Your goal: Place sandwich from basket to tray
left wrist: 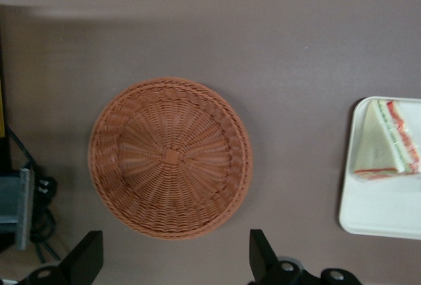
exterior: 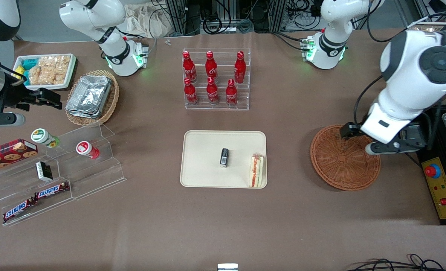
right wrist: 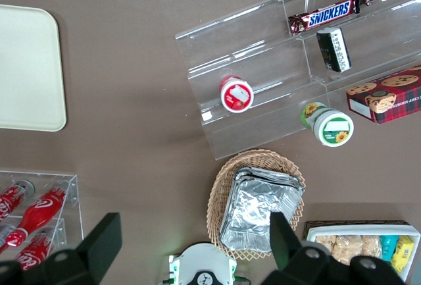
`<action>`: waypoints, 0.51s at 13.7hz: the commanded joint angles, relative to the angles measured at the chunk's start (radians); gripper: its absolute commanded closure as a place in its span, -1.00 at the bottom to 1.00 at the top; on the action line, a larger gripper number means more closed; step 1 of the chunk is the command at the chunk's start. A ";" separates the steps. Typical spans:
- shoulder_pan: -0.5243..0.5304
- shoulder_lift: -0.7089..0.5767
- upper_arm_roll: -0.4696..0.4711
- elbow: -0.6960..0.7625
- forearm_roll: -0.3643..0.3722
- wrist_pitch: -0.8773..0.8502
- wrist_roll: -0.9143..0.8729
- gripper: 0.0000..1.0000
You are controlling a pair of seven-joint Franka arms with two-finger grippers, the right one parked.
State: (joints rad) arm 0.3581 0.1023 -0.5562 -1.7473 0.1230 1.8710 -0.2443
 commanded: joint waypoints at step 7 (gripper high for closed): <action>0.025 0.073 -0.002 0.173 -0.017 -0.113 0.097 -1.00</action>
State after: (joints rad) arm 0.3767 0.1414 -0.5513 -1.6214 0.1178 1.7901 -0.1700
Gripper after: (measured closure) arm 0.000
